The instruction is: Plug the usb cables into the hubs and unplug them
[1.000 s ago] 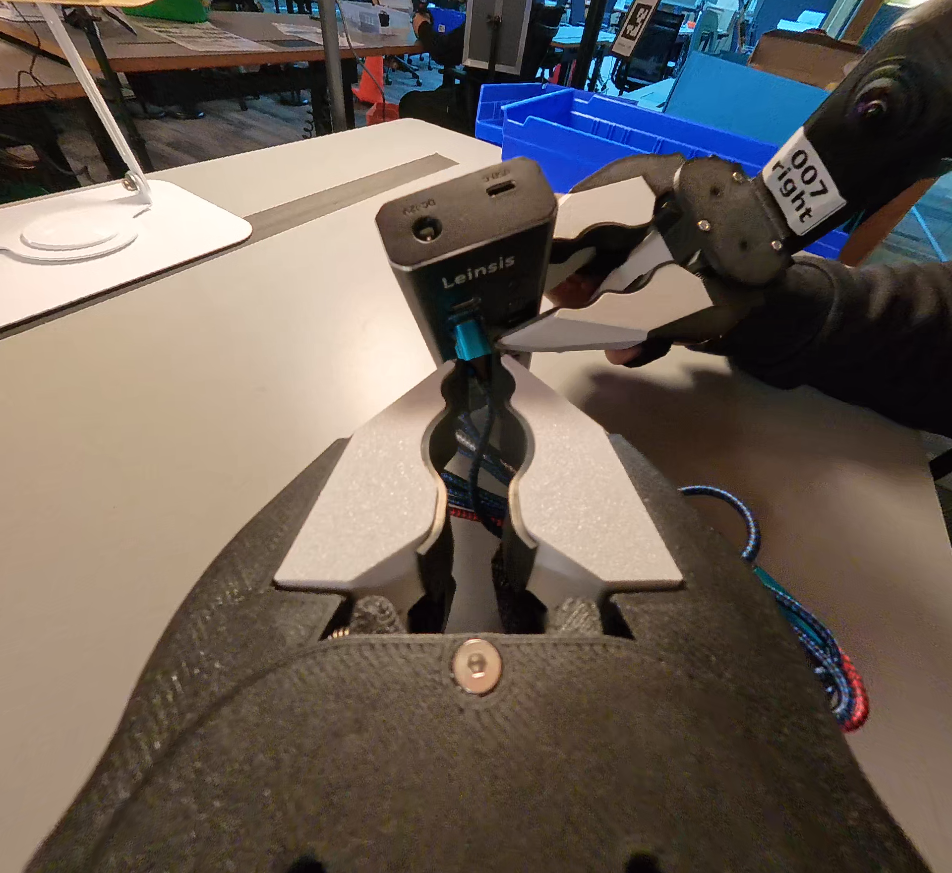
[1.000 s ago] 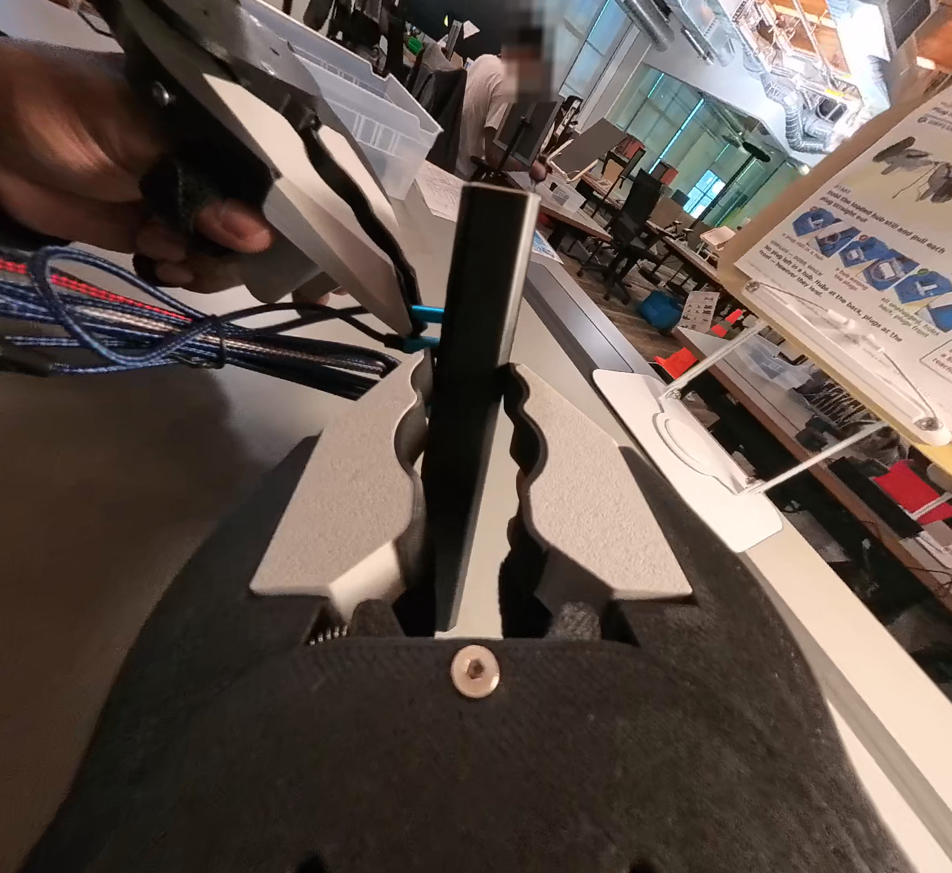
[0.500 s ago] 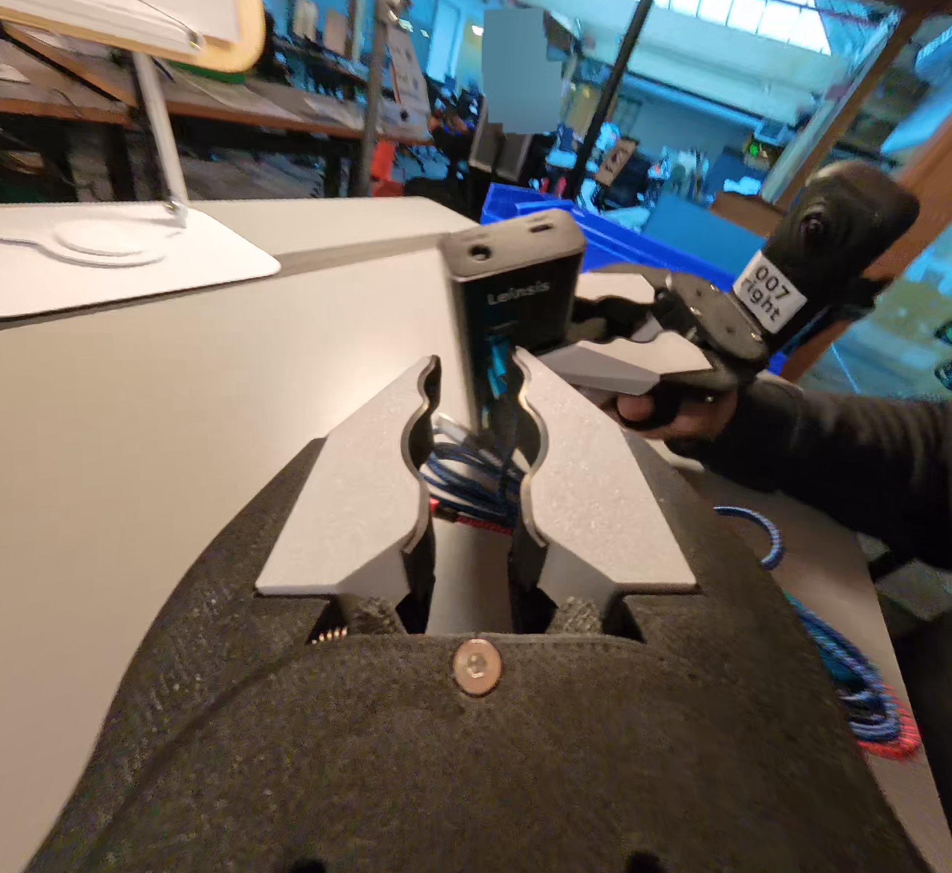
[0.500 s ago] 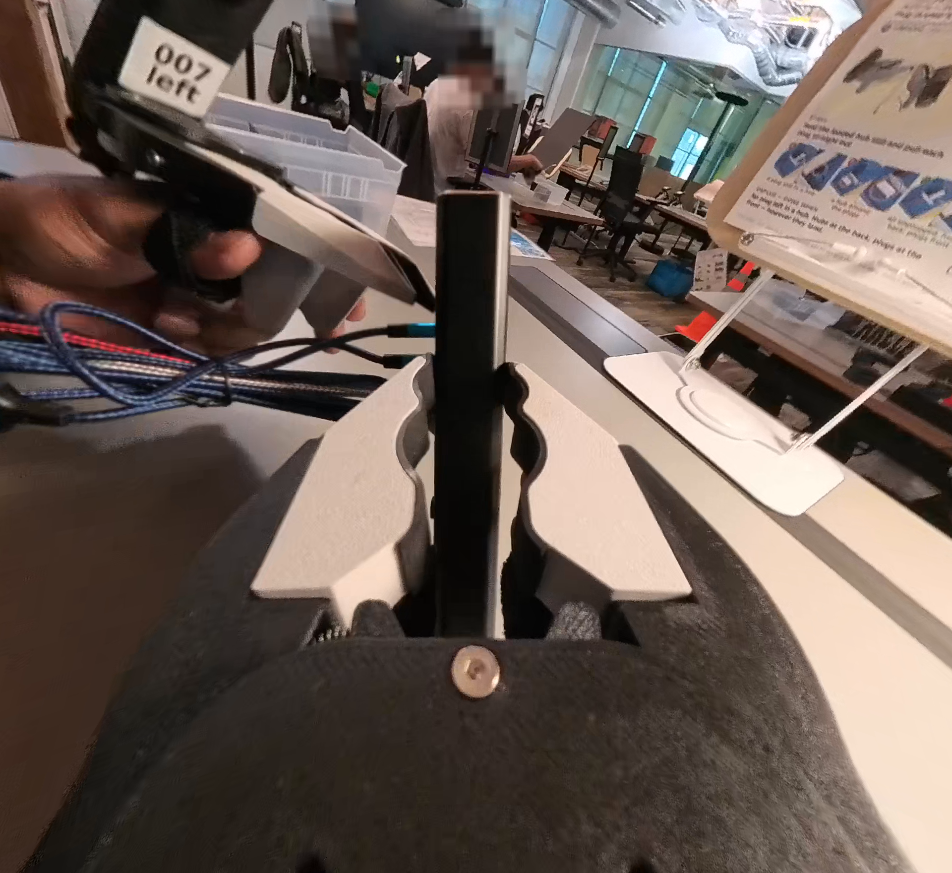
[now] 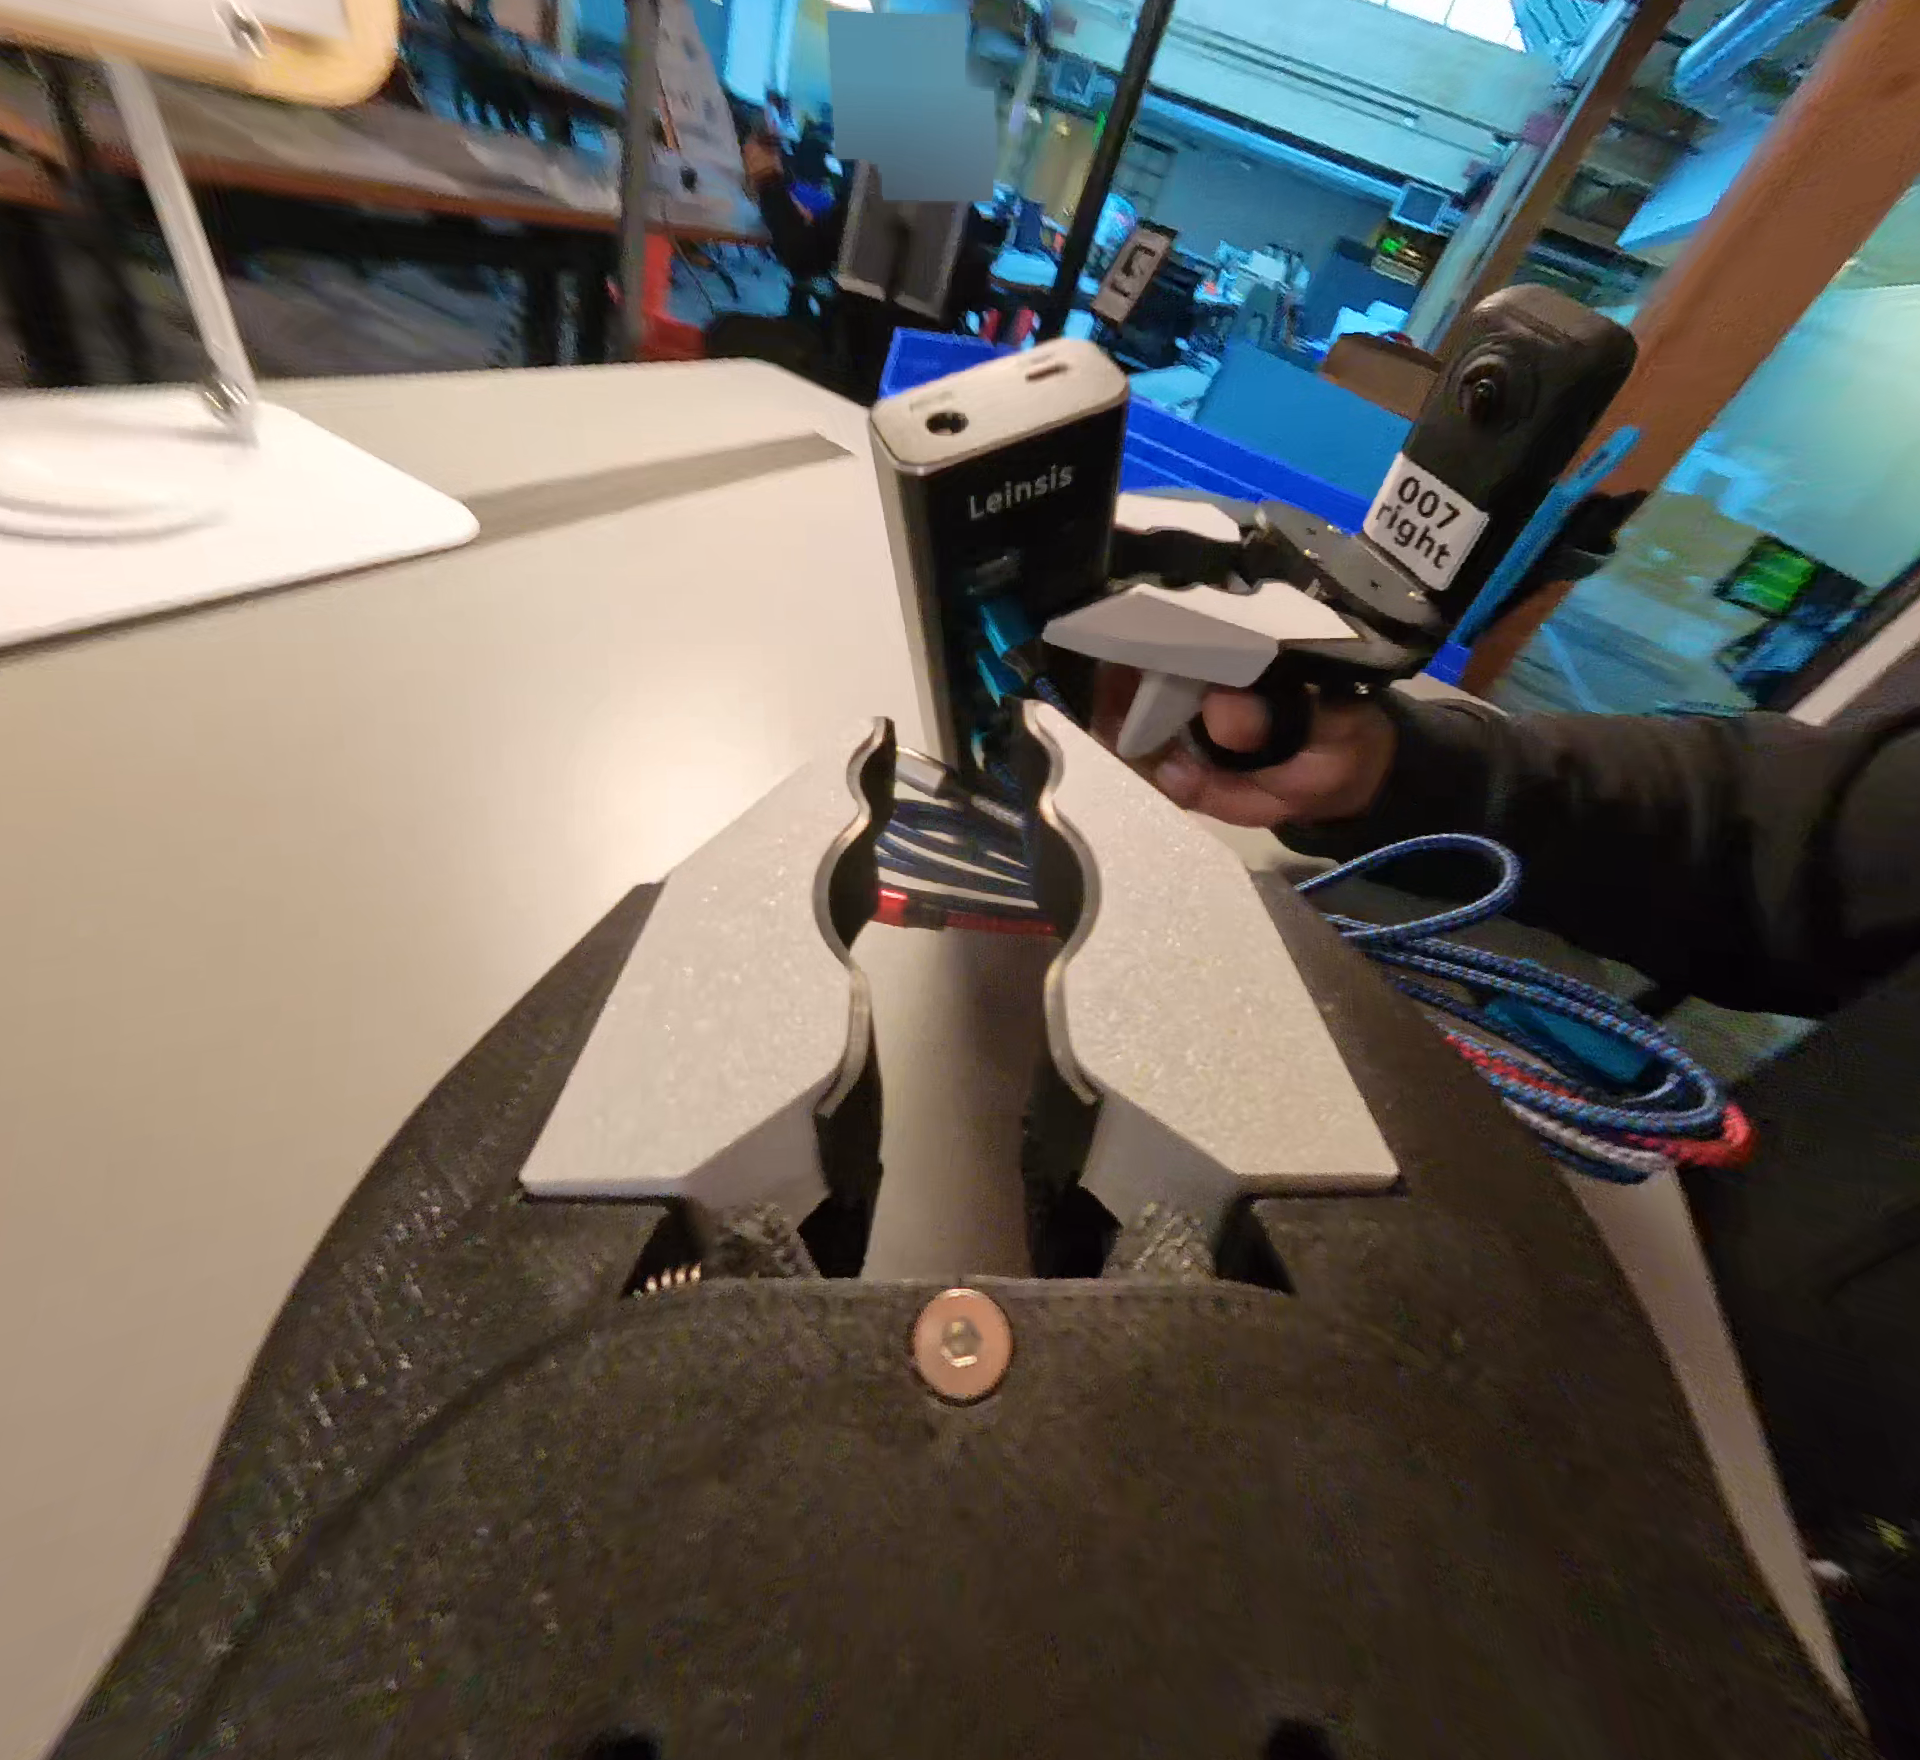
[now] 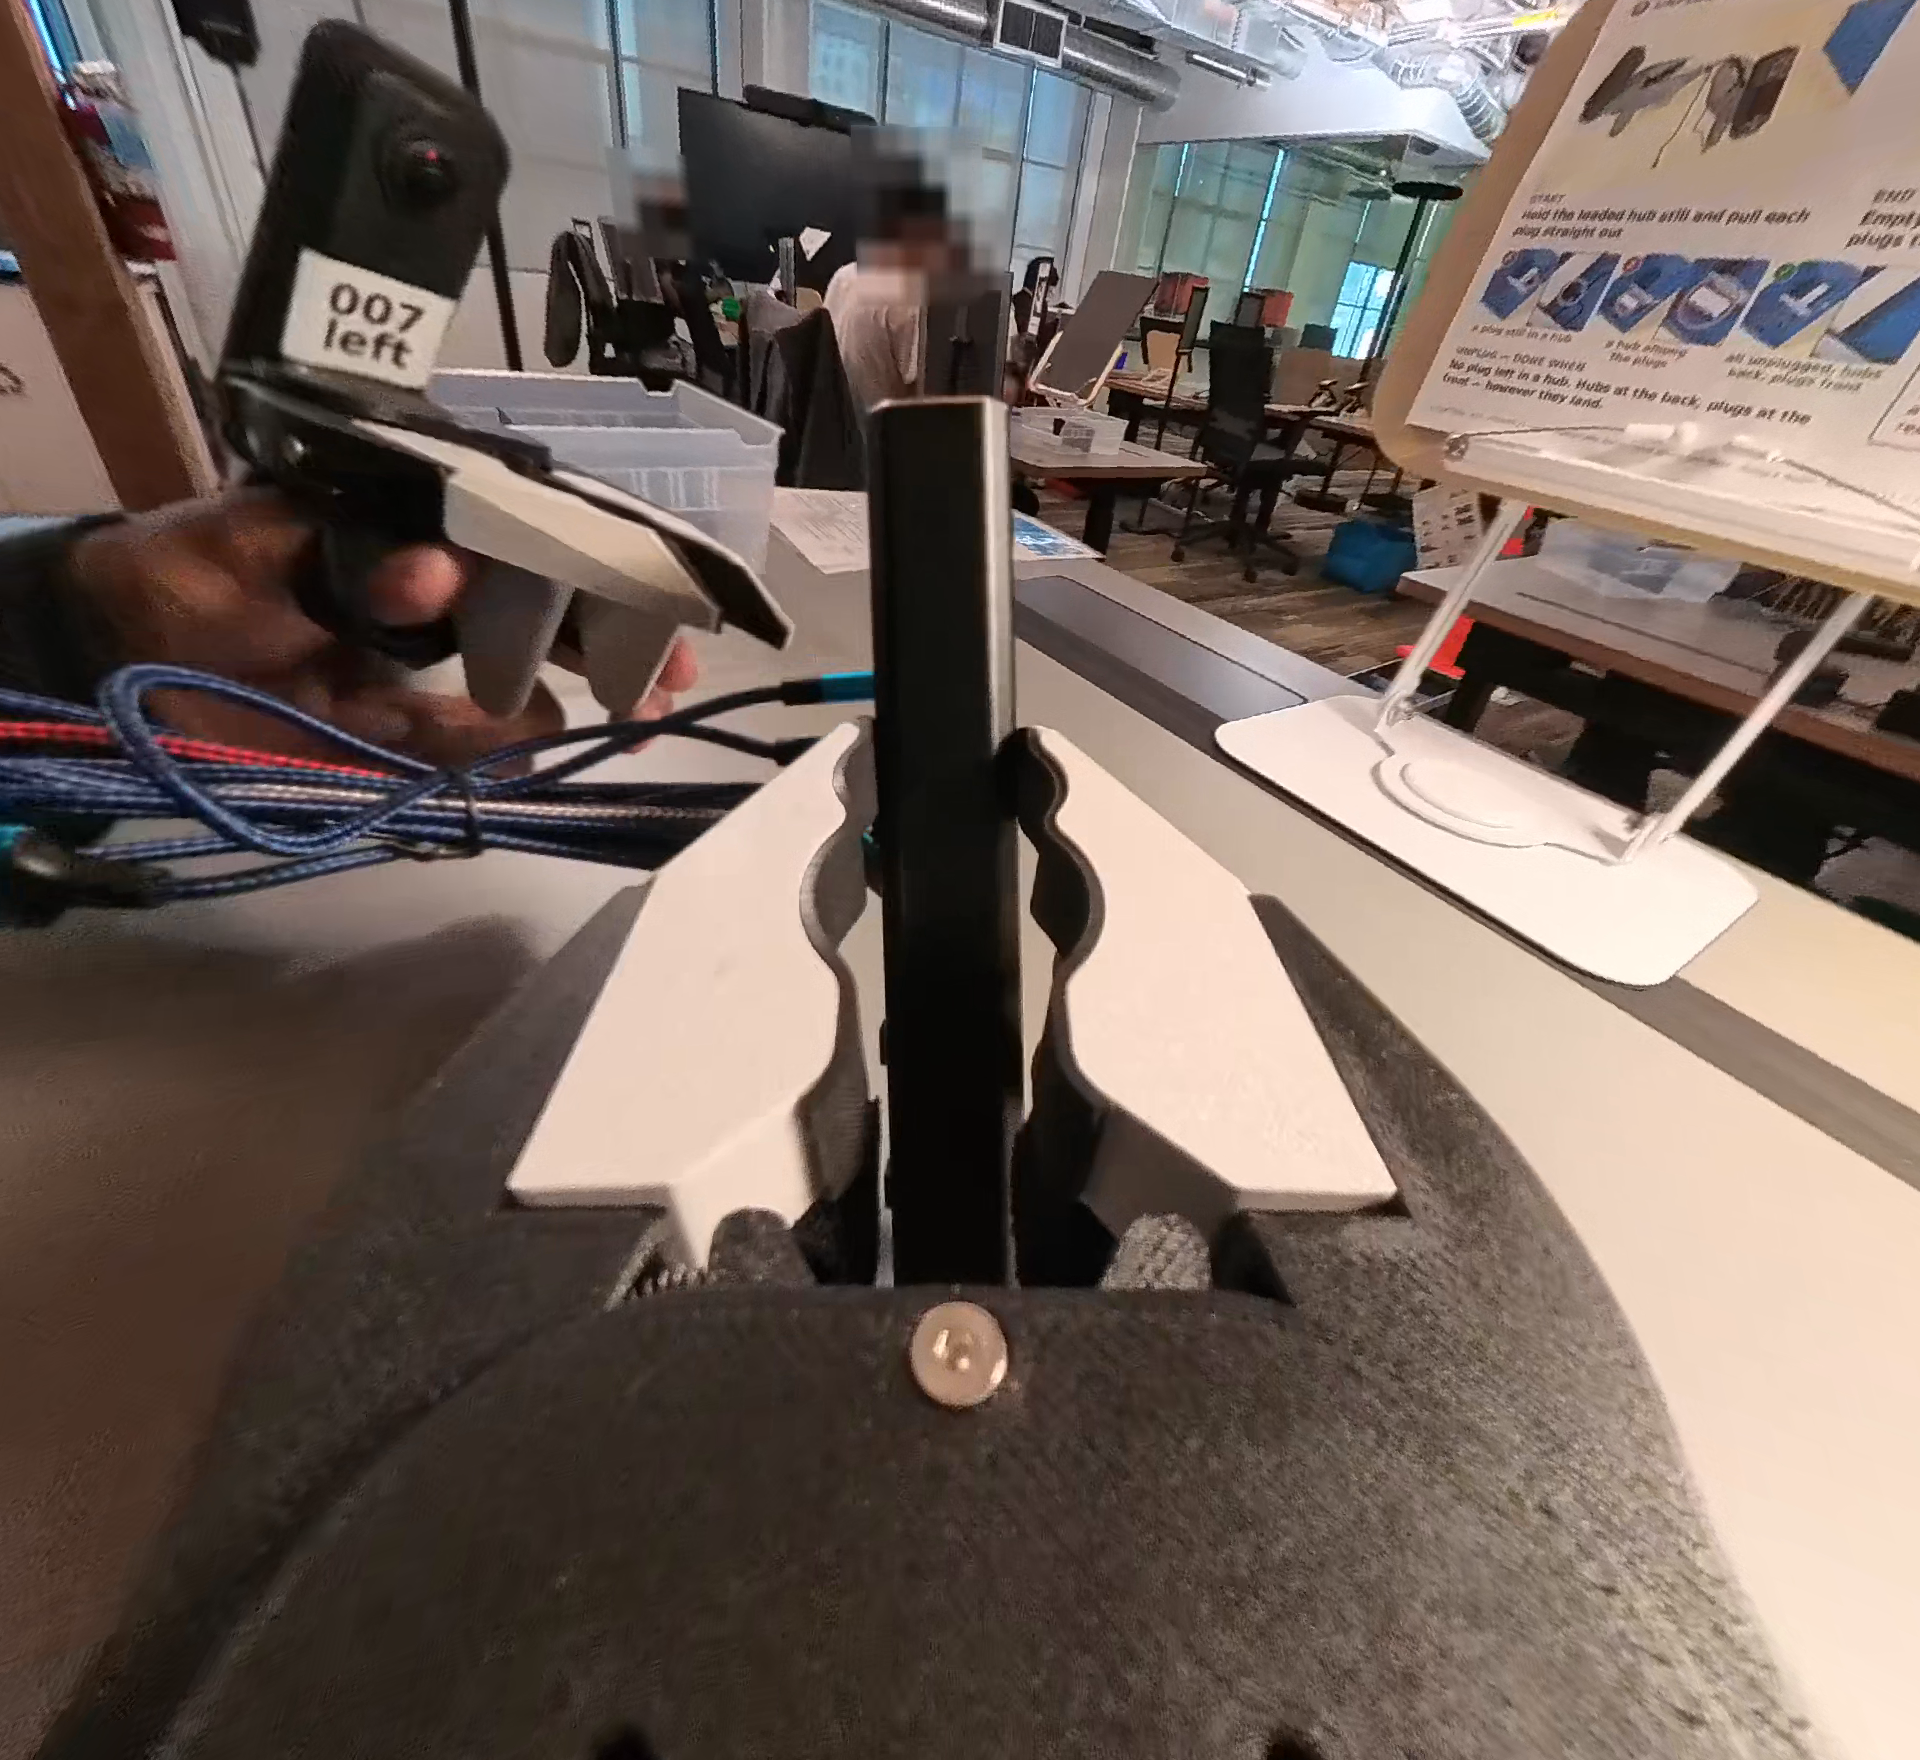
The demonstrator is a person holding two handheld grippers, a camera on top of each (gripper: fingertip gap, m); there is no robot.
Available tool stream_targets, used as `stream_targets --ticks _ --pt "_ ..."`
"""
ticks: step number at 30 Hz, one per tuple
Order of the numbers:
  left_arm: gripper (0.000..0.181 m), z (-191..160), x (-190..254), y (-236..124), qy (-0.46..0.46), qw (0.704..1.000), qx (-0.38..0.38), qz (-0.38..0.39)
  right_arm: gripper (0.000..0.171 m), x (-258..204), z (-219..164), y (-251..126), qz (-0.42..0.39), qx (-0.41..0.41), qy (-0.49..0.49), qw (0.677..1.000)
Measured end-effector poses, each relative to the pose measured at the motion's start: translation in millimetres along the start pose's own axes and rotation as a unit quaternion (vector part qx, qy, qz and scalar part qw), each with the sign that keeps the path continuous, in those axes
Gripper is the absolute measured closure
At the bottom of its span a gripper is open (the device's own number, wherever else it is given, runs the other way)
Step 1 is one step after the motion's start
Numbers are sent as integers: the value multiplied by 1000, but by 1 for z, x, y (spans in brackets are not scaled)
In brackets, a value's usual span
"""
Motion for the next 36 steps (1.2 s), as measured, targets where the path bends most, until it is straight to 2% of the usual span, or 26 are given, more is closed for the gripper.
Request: stream_targets --ticks 6,11,15,22,36 --pt "156 -17 -16 -1 -82 996 -23 -1 146 -13 3 -3 26 24 -39 999" --pt "159 -32 -4 8 -150 983 -55 -87 146 -25 2 -3 46 29 -65 996" --pt "163 -45 8 15 -168 972 -93 -138 146 -34 1 -3 60 29 -82 994" --pt "164 -43 13 13 -151 972 -98 -150 146 -37 2 -4 65 35 -90 993" --pt "171 -61 21 13 -32 971 -202 -125 146 -52 -6 -4 93 24 -124 988"
Point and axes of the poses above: each gripper's, where its closed fingertips meet, y out along the fingers, z out of its top, x = y × z across the jaws, the point moved 4 cm from there along -y, back along the fingers, and after that the axes turned 8 degrees about -z, right-handed, at the moved point
